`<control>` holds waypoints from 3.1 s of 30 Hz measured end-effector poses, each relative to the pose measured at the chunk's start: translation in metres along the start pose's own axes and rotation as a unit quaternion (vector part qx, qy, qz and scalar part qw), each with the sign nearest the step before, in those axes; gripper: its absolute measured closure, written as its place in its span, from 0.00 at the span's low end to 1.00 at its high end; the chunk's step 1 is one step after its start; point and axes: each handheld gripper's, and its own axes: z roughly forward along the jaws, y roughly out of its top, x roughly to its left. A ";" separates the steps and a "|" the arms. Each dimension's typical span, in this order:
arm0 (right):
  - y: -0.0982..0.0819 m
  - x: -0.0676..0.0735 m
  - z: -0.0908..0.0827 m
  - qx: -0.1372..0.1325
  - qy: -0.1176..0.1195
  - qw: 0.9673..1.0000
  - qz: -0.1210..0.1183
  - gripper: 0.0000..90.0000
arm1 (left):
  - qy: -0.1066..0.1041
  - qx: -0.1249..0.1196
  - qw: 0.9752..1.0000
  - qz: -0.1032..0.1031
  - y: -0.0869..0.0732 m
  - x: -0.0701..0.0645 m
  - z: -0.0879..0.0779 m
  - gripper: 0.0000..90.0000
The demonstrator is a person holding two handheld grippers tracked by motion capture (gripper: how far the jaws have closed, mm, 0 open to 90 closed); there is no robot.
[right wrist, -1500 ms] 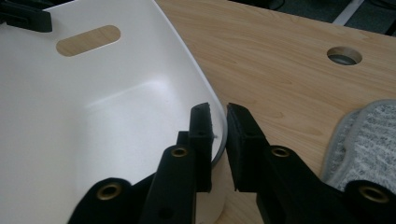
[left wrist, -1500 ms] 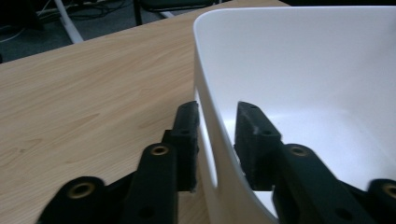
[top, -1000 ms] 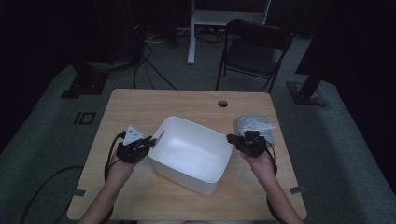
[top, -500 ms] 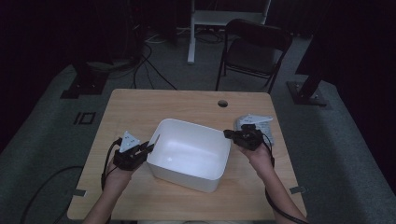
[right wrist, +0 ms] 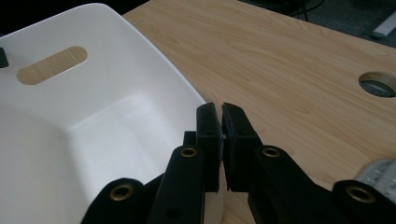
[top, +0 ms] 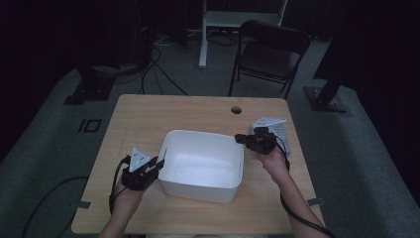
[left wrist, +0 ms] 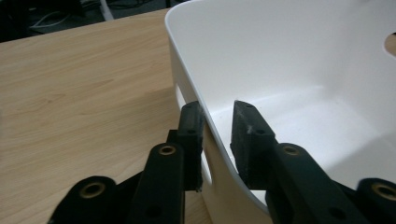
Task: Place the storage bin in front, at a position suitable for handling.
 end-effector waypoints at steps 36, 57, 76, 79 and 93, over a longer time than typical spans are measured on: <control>-0.027 0.049 -0.023 -0.019 -0.091 0.994 0.062 0.46 | -0.097 -0.020 0.995 0.013 0.047 0.061 0.071 0.65; -0.020 0.048 -0.015 0.010 -0.116 0.991 0.068 0.79 | -0.080 -0.009 0.997 0.015 0.046 0.051 0.073 0.84; -0.004 0.041 0.001 0.025 -0.123 0.990 0.064 0.89 | -0.064 -0.005 0.998 0.003 0.029 0.042 0.050 0.80; 0.000 0.039 0.005 0.029 -0.128 0.990 0.060 0.91 | -0.064 -0.005 0.998 0.001 0.026 0.038 0.048 0.80; 0.014 0.025 0.018 0.040 -0.124 0.990 0.053 0.95 | -0.056 -0.008 0.998 0.000 0.016 0.021 0.033 0.77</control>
